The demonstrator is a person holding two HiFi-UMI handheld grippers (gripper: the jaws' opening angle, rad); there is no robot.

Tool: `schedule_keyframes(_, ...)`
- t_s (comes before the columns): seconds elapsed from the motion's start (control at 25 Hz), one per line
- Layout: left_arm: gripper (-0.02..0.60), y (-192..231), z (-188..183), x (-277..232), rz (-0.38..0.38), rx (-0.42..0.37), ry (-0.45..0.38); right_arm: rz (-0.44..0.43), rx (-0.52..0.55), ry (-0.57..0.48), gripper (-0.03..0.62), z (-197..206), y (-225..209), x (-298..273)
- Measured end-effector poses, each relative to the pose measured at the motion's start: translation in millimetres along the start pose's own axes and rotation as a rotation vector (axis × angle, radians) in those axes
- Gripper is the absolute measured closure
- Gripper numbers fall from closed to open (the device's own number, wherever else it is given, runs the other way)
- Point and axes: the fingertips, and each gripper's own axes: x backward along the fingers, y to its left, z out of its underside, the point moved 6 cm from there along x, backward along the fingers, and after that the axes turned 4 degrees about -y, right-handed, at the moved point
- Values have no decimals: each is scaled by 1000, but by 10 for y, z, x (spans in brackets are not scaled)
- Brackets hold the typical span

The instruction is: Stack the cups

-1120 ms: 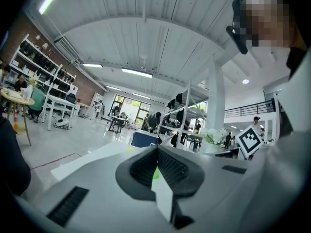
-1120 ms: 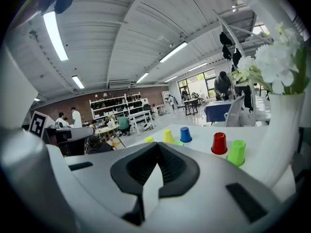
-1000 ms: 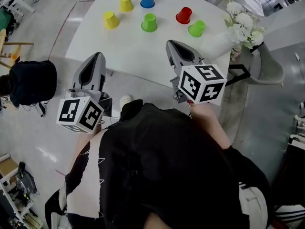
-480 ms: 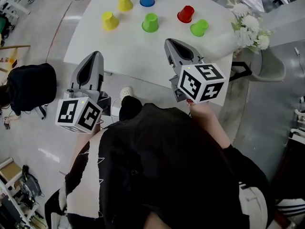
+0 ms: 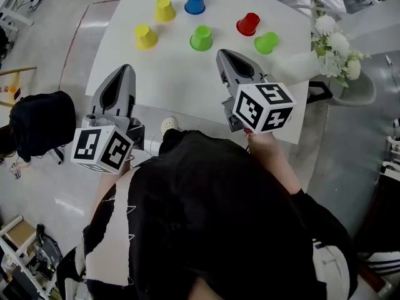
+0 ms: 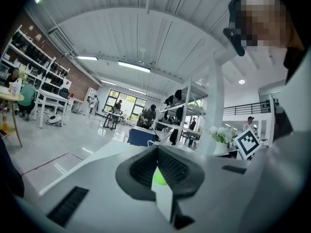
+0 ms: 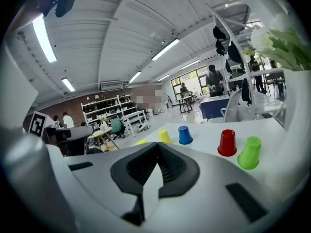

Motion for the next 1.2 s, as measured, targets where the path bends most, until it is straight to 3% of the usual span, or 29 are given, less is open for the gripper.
schedule_keyframes(0.2,572,139,-6,-158,21,3,17,11,-16,-4,589,-17,-18,-132)
schedule_keyframes(0.44,572,182,-59,-193,13,-9,-26,28,7,-37,586,-55,-24,-120)
schedule_keyframes(0.56,572,200,-32,-174,2,-11,-33,10,17,-40,510,-57,-2,-104)
schedule_keyframes(0.8,535,217,-13,-149,-9,-14,-30,19,30,-41,459,-54,-2,-115)
schedule_keyframes(0.92,440,242,-5,-146,-17,-19,-24,28,29,-43,428,-60,-15,-131)
schedule_keyframes(1.2,353,310,45,-168,-35,-20,-19,28,27,-50,380,-53,-44,-187)
